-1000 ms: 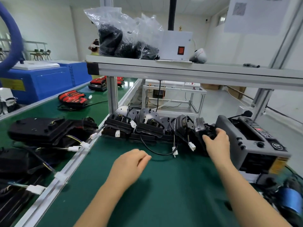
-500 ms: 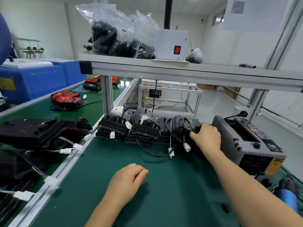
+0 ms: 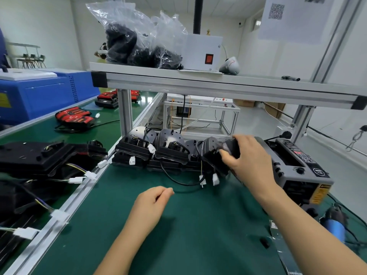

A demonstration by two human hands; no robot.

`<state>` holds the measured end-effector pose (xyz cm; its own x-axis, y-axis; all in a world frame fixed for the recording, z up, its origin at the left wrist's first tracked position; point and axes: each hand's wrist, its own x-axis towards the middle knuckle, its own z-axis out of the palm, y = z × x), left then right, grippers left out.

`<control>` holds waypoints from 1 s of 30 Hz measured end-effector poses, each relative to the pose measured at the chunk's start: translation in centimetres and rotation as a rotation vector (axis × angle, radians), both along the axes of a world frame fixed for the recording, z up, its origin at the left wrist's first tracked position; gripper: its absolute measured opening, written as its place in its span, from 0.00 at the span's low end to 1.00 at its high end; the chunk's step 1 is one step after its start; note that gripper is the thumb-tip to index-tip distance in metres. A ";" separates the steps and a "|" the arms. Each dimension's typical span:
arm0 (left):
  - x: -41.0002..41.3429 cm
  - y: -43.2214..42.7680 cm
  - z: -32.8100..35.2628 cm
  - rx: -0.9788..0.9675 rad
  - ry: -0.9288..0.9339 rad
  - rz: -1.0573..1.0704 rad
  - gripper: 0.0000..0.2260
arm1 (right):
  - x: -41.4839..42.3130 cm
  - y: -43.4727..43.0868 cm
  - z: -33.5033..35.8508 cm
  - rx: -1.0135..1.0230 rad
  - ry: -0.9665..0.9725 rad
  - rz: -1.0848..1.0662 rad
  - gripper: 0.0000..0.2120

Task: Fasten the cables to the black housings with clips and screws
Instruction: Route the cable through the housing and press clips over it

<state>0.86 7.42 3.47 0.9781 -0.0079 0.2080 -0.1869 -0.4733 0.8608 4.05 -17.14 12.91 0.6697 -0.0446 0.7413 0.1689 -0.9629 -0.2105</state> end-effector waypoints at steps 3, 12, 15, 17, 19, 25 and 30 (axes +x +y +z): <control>-0.5 -0.8 1.7 -0.258 0.155 -0.017 0.11 | -3.7 2.2 0.1 -0.146 -0.131 0.114 0.19; -4.7 -1.2 3.3 -0.550 0.482 -0.152 0.16 | -13.2 7.5 -4.8 -0.413 -0.094 0.384 0.22; -6.2 -0.7 2.2 -0.451 0.510 -0.198 0.16 | -15.0 8.3 -6.7 -0.425 -0.062 0.429 0.22; -6.8 -0.5 1.4 -0.386 0.489 -0.203 0.14 | -15.8 8.7 -7.7 -0.433 -0.050 0.436 0.21; -7.0 -0.4 0.9 -0.335 0.473 -0.188 0.12 | -16.5 9.1 -8.3 -0.440 -0.035 0.431 0.21; -7.6 0.1 0.1 -0.233 0.466 -0.162 0.08 | -17.9 10.3 -9.7 -0.443 -0.052 0.430 0.12; -7.9 0.2 -0.7 -0.147 0.416 -0.119 0.09 | -18.6 10.4 -10.5 -0.415 -0.022 0.448 0.13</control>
